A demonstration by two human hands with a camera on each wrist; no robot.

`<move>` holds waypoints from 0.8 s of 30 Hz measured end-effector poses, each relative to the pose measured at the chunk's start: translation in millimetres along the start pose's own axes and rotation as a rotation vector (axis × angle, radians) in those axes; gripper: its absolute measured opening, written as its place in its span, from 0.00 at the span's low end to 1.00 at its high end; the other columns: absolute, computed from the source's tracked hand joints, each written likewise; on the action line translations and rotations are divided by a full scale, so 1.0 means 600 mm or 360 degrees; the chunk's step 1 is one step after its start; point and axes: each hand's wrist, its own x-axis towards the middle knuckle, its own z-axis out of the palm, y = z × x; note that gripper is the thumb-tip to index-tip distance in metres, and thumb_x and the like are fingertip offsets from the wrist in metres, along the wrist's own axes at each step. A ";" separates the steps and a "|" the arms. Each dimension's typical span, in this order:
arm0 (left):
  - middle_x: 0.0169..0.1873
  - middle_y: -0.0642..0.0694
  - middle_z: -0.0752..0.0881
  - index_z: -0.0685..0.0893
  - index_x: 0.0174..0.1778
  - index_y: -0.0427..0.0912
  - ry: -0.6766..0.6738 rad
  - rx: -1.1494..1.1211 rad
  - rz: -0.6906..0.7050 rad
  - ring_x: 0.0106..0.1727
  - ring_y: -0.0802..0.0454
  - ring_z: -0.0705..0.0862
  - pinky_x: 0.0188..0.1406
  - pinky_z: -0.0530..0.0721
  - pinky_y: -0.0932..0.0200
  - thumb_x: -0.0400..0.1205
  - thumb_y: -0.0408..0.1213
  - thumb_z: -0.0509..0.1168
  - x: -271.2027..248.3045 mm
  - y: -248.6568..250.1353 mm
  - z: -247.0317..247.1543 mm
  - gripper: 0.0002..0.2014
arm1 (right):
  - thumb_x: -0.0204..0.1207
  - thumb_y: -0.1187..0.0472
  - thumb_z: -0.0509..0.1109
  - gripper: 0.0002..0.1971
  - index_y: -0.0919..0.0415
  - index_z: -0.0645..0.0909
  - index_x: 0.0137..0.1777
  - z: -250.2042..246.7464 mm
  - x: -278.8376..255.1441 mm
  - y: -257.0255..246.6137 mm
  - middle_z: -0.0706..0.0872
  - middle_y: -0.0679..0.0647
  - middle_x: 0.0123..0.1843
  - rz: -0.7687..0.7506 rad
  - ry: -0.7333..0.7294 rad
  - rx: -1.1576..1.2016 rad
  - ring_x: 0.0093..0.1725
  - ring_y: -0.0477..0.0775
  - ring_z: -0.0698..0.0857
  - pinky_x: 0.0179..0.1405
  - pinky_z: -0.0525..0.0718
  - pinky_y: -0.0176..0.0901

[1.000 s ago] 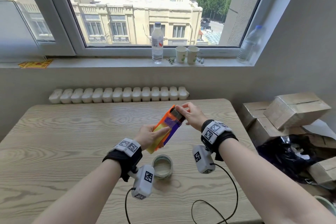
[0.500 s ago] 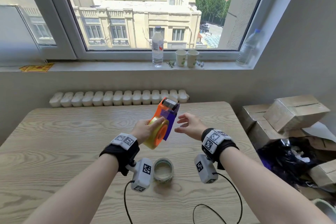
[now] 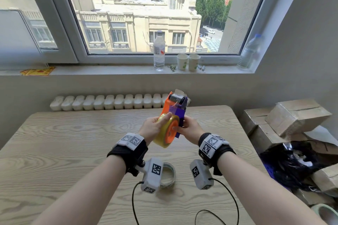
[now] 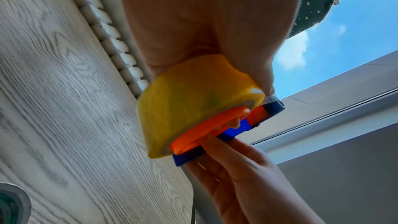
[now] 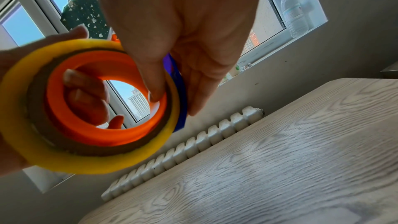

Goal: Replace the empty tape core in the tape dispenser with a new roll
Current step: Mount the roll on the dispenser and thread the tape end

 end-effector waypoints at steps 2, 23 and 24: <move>0.46 0.34 0.91 0.89 0.42 0.38 0.0025 0.0023 -0.0005 0.47 0.39 0.87 0.62 0.81 0.38 0.52 0.77 0.65 0.004 0.000 0.000 0.43 | 0.72 0.69 0.72 0.11 0.57 0.80 0.51 0.000 -0.001 -0.001 0.87 0.61 0.48 0.0012 0.0030 -0.0005 0.54 0.67 0.86 0.57 0.85 0.66; 0.47 0.45 0.84 0.78 0.57 0.45 0.0066 0.0221 -0.0090 0.51 0.45 0.86 0.53 0.88 0.44 0.64 0.37 0.80 0.041 -0.047 0.004 0.26 | 0.66 0.58 0.74 0.11 0.49 0.79 0.48 -0.026 0.003 0.055 0.91 0.58 0.40 0.0292 0.0249 -0.0262 0.38 0.60 0.91 0.38 0.91 0.58; 0.46 0.45 0.84 0.80 0.56 0.43 0.0086 0.0247 -0.0084 0.50 0.45 0.86 0.53 0.88 0.46 0.65 0.36 0.80 0.047 -0.054 0.007 0.25 | 0.66 0.56 0.75 0.12 0.47 0.79 0.48 -0.026 0.004 0.063 0.91 0.56 0.40 0.0301 0.0247 -0.0284 0.38 0.59 0.91 0.41 0.91 0.59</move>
